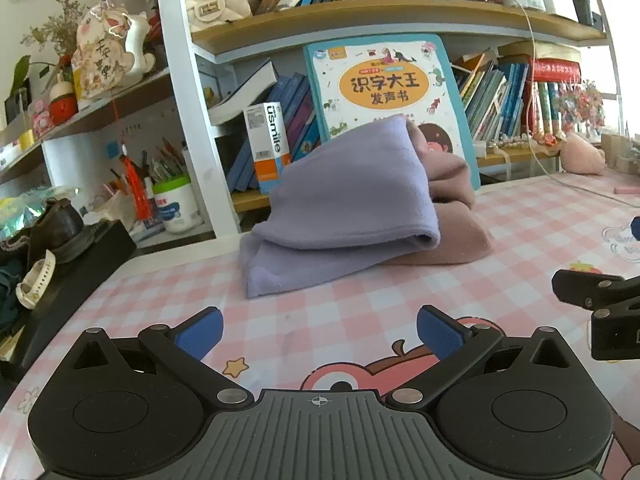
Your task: Fold clothes
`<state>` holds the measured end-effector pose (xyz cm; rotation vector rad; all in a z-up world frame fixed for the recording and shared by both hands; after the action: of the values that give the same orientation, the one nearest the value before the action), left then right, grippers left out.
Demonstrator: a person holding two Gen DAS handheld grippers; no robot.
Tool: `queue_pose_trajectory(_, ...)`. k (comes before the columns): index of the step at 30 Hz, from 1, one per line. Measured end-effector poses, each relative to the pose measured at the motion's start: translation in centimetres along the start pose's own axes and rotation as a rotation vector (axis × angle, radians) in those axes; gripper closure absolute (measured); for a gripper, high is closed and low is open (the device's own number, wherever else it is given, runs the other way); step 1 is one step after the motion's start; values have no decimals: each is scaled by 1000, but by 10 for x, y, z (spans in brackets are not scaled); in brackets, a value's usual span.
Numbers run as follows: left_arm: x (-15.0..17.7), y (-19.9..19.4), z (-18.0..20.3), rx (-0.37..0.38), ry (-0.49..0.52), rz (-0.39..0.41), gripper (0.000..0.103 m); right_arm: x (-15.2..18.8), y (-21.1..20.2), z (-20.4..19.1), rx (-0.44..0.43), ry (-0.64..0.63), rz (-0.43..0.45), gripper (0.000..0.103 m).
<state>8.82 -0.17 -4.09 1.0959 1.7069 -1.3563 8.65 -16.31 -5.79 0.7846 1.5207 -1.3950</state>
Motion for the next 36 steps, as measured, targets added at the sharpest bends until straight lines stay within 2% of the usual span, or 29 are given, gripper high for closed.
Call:
queue_pose_trajectory(6, -1, 0, -6, 11, -39, 3, 0, 1, 5, 0, -42, 19, -23, 0)
queue_pose_trajectory(11, -1, 0, -7, 22, -54, 8, 0, 10, 22, -9, -165, 47, -117, 1)
queue_pose_trajectory(14, -2, -2, -5, 32, -47, 17, 0, 4, 38, -15, -207, 6, -158, 3)
queue_pose_trajectory(17, -3, -2, -3, 47, -45, 21, 0, -12, 57, -19, -215, -35, -152, 3)
queue_pose_trajectory(21, -3, -3, -5, 65, -63, 31, 0, -33, 89, -26, -228, -73, -175, 14)
queue_pose_trajectory(25, -6, -10, -1, 51, -33, 69, 0, -53, 124, -41, -233, -119, -185, 17)
queue_pose_trajectory(29, -8, -14, 8, 52, 19, 92, 0, -55, 159, -53, -208, -171, -218, 19)
queue_pose_trajectory(32, -8, -11, 4, 52, -3, 79, 0, -53, 175, -55, -168, -198, -206, 19)
queue_pose_trajectory(34, -7, -9, 0, 53, -25, 69, 0, -56, 176, -56, -168, -204, -185, 38)
queue_pose_trajectory(35, -7, -8, -1, 54, -32, 64, 0, -59, 173, -56, -170, -202, -179, 62)
queue_pose_trajectory(36, -6, -8, -2, 55, -37, 60, 0, -61, 169, -56, -171, -199, -174, 78)
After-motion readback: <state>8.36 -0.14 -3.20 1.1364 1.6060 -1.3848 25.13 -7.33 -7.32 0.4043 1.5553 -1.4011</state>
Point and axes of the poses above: each gripper's, at about its wrist camera, not at the fingertips, and y roughly the way its jaws point, z to its right, x to its underside, the point moved 10 cm from there along y, roughly the way its jaws point, and after that the axes turned 3 degrees about -x, right-handed, at the moved point
